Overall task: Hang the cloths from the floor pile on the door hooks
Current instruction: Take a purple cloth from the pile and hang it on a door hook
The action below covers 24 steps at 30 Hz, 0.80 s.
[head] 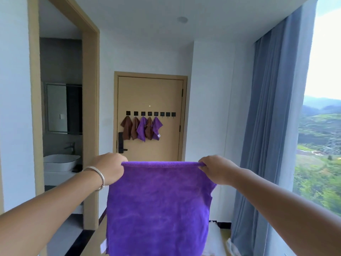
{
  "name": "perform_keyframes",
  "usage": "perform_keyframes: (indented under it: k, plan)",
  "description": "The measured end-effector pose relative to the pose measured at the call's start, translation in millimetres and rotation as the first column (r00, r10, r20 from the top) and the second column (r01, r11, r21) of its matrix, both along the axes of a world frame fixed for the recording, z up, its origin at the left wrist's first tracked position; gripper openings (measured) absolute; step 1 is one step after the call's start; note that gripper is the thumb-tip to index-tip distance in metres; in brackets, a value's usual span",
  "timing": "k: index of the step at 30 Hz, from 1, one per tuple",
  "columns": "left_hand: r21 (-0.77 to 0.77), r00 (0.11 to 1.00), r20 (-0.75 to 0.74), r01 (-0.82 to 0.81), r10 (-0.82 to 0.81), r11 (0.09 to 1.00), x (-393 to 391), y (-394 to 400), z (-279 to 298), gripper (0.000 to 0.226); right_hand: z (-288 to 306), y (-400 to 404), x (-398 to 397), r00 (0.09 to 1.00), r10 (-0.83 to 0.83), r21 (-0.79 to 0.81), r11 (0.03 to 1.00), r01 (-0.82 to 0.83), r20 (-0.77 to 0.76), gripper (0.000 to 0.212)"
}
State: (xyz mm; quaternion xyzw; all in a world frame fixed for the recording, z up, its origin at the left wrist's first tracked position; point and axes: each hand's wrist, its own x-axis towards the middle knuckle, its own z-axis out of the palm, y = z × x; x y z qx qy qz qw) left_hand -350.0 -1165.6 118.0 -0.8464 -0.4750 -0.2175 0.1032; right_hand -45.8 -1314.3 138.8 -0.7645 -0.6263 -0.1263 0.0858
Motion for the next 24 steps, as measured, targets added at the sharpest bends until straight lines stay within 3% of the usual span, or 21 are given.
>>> perform_keyframes:
  k: [13, 24]
  plan:
    - [-0.023, 0.999, -0.006, 0.042, -0.042, 0.999, 58, 177, -5, 0.029, -3, 169, 62, 1.0, -0.004, 0.023, 1.0, 0.004, 0.0, 0.037]
    - [-0.047, 0.998, -0.022, -0.056, 0.055, 0.997, 163, 326, 4, 0.03, 2, 347, 173, 0.991, 0.111, 0.074, 0.992, -0.106, -0.07, 0.029]
